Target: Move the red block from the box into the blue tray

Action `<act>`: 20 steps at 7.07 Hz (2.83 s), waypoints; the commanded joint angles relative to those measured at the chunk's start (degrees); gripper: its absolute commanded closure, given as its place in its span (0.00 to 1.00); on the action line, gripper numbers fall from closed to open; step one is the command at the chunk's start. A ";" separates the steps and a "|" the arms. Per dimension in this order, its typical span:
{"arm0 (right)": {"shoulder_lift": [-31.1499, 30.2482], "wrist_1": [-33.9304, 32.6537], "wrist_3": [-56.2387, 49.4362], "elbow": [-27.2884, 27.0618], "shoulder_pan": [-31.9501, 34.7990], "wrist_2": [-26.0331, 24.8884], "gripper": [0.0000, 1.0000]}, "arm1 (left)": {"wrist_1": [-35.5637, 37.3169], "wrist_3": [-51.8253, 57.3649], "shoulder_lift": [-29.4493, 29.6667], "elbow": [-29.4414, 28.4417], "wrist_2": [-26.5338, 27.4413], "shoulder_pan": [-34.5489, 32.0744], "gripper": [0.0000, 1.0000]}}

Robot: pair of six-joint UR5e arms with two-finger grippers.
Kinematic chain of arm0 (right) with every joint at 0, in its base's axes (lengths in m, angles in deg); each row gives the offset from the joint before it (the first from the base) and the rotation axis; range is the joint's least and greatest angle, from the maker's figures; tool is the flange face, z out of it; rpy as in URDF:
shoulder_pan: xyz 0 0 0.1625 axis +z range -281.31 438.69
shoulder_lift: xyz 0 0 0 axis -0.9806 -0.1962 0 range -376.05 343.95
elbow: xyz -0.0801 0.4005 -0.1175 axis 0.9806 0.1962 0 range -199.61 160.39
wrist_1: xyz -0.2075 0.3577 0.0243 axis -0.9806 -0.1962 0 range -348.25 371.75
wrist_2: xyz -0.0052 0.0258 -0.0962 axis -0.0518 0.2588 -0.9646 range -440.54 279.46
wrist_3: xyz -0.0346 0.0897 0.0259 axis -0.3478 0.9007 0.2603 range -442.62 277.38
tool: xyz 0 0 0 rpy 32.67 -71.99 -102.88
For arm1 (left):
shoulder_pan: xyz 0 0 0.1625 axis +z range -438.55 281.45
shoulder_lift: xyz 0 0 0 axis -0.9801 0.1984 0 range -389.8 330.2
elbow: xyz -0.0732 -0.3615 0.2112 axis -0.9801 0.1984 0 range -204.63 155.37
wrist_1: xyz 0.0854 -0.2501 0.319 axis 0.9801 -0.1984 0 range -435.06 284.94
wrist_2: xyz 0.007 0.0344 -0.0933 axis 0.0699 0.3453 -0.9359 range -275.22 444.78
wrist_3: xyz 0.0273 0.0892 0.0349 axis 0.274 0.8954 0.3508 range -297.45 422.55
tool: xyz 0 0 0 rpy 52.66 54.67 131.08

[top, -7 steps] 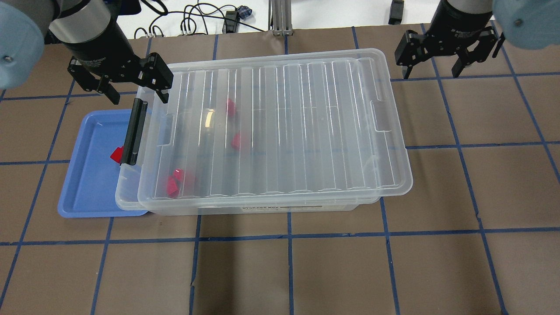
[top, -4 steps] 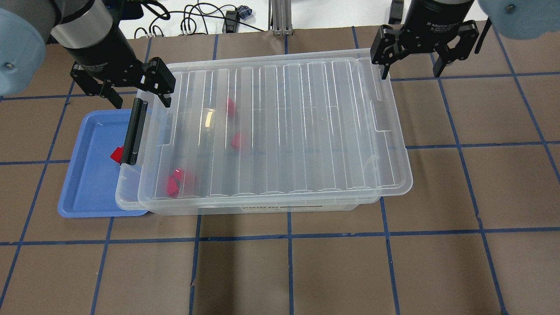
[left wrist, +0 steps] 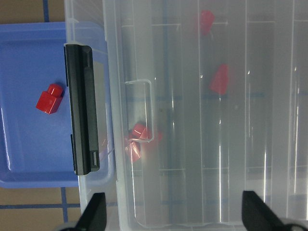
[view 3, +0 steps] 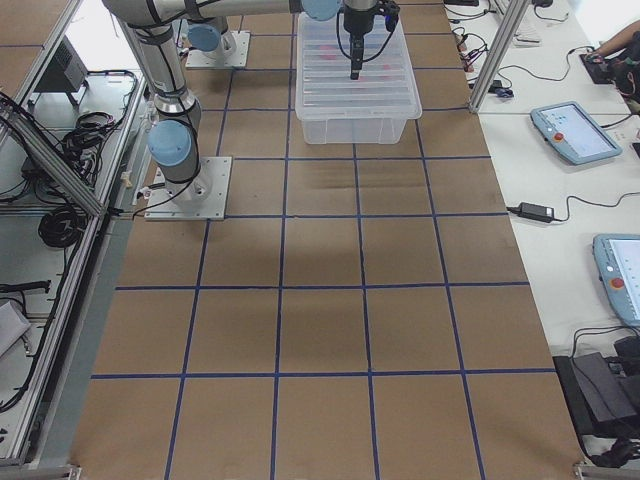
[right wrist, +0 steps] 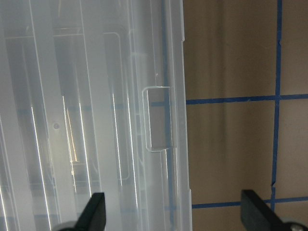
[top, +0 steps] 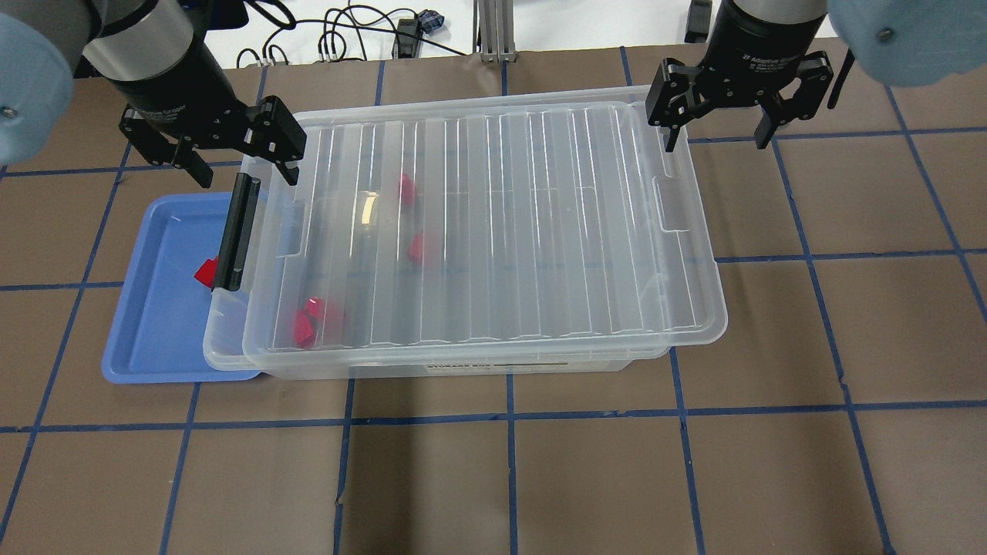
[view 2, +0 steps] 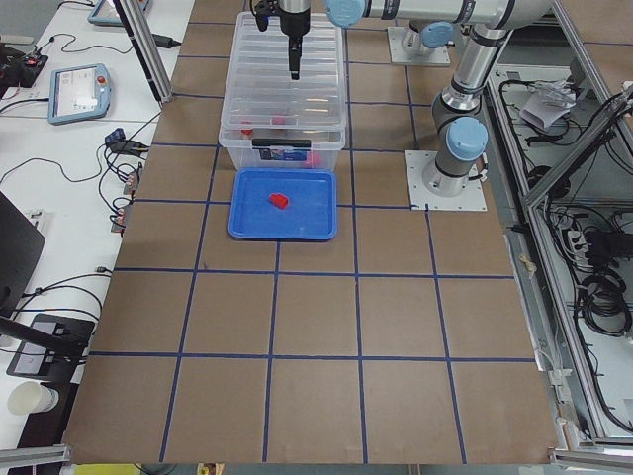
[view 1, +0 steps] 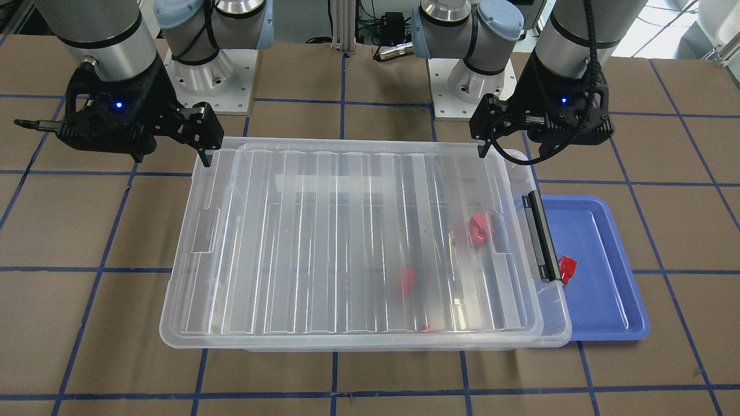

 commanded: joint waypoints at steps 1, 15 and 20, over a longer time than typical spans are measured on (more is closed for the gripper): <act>-0.06 -0.43 0.01 0.30 0.00 -0.05 0.00 | -0.08 0.00 -0.03 0.30 -0.04 0.10 0.00; 0.21 -0.60 -0.07 0.04 0.44 -0.24 0.00 | 0.98 0.00 0.85 0.30 0.05 -0.26 0.00; 0.12 -0.60 0.01 -0.14 0.44 -0.05 0.00 | 1.68 3.15 0.94 0.30 0.14 -0.08 0.00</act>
